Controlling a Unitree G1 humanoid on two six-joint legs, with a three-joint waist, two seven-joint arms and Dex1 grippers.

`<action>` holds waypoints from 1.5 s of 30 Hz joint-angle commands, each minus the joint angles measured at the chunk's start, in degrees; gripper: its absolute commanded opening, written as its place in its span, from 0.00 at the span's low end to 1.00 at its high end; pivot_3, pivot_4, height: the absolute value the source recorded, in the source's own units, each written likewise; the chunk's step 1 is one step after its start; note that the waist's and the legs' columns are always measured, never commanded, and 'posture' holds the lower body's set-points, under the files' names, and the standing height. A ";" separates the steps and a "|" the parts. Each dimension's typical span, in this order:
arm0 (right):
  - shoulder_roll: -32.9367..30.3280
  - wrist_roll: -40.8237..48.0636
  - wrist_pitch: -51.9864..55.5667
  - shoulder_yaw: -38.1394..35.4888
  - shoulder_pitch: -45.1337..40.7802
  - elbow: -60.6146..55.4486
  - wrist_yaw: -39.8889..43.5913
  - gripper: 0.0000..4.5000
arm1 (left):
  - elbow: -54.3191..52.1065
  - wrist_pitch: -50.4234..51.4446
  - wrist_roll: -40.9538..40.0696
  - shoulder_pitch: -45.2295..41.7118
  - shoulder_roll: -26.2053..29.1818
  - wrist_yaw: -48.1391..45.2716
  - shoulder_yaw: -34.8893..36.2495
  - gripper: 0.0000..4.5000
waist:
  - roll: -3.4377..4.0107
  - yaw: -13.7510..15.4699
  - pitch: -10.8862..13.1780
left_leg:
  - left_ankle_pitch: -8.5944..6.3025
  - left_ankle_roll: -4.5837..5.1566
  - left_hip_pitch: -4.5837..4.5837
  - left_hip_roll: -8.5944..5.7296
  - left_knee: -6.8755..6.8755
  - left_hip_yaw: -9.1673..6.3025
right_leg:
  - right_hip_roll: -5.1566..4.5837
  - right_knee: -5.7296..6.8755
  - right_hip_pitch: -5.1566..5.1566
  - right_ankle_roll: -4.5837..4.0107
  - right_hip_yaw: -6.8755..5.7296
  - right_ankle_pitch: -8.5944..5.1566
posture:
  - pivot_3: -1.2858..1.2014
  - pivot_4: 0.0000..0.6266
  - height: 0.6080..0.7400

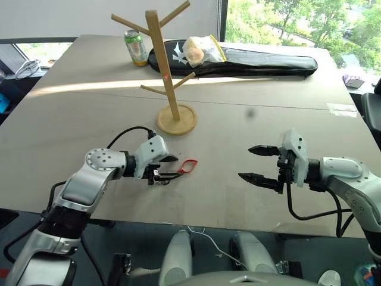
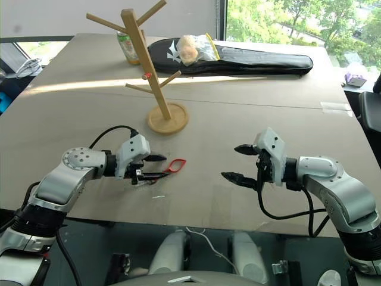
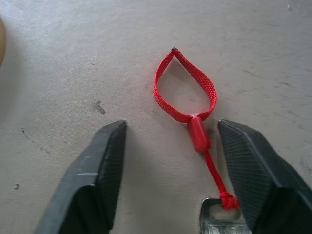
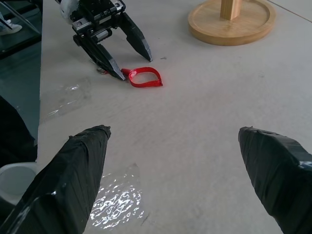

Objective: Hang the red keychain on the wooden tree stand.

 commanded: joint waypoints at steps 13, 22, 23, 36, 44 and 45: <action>0.75 1.53 0.72 -0.32 -3.49 -1.51 -2.10 1.00 | -3.14 0.85 -0.67 4.75 0.99 -2.23 -0.15 0.04 | 0.01 -0.29 -0.01 | 0.00 0.00 0.03 0.01 0.00 -0.01 | 0.01 0.01 0.02 0.00 0.00 0.00 | 0.52 0.24 1.00; 4.81 1.59 -1.55 -0.12 -5.81 -4.85 -5.65 1.00 | -21.25 -4.73 -3.30 8.82 -8.72 14.08 14.02 0.04 | -0.04 -0.48 0.02 | 0.00 0.00 -0.08 0.01 0.05 -0.08 | 0.00 -0.01 0.01 0.01 -0.05 0.00 | 0.52 0.24 1.00; 5.25 2.01 -1.41 -0.35 -6.12 -5.12 -5.92 1.00 | -23.76 -6.40 -1.98 10.36 -9.64 16.09 14.80 0.04 | -0.03 -0.40 0.01 | 0.00 0.00 -0.05 0.01 0.05 -0.06 | -0.01 -0.01 0.02 0.00 -0.01 0.00 | 0.52 0.24 1.00; 6.03 9.32 2.05 -3.78 -16.55 -2.20 -7.32 1.00 | -31.51 -16.48 17.09 9.07 -25.12 44.20 14.90 0.04 | -0.04 0.17 -0.01 | 0.00 0.00 0.03 -0.01 0.16 -0.14 | -0.02 -0.01 0.19 0.01 -0.10 0.02 | 0.52 0.24 1.00; 7.36 20.33 8.69 -8.93 -23.48 -2.36 -13.43 1.00 | -29.54 -16.13 20.06 7.65 -28.15 48.10 13.16 0.04 | -0.04 -0.03 -0.01 | -0.01 0.01 0.01 -0.01 0.14 -0.15 | -0.03 -0.02 0.19 0.01 -0.12 0.02 | 0.52 0.24 1.00; 7.47 21.55 9.25 -9.24 -23.99 -2.51 -14.23 1.00 | -29.14 -16.13 20.24 7.22 -28.38 48.47 13.08 0.04 | -0.04 -0.03 -0.01 | -0.01 0.01 0.01 -0.01 0.15 -0.15 | -0.03 -0.02 0.19 0.01 -0.12 0.02 | 0.52 0.24 1.00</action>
